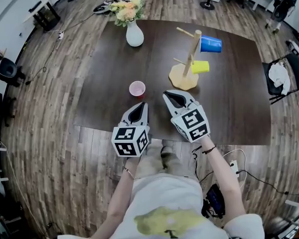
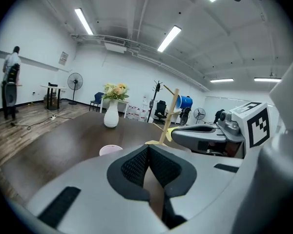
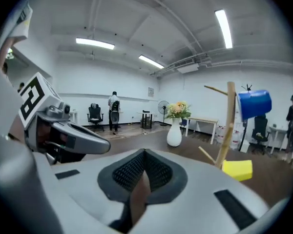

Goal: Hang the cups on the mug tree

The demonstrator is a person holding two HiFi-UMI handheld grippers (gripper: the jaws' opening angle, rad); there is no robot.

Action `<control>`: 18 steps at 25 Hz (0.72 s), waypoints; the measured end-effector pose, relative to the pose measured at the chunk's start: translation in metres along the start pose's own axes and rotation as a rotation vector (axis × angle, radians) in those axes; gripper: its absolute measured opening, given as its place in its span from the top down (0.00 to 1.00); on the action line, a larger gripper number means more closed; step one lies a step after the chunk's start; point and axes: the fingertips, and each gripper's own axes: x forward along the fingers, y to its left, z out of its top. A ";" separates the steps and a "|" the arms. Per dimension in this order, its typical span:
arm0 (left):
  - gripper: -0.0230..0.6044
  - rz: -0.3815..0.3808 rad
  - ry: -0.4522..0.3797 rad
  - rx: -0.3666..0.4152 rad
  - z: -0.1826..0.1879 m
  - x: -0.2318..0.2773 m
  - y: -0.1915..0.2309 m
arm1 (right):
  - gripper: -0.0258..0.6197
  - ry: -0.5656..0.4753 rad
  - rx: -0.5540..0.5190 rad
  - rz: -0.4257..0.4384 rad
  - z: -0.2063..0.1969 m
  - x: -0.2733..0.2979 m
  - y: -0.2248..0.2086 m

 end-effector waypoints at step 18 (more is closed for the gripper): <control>0.94 0.104 0.114 -0.129 -0.048 0.011 0.086 | 0.92 0.121 0.185 0.122 -0.077 0.090 0.043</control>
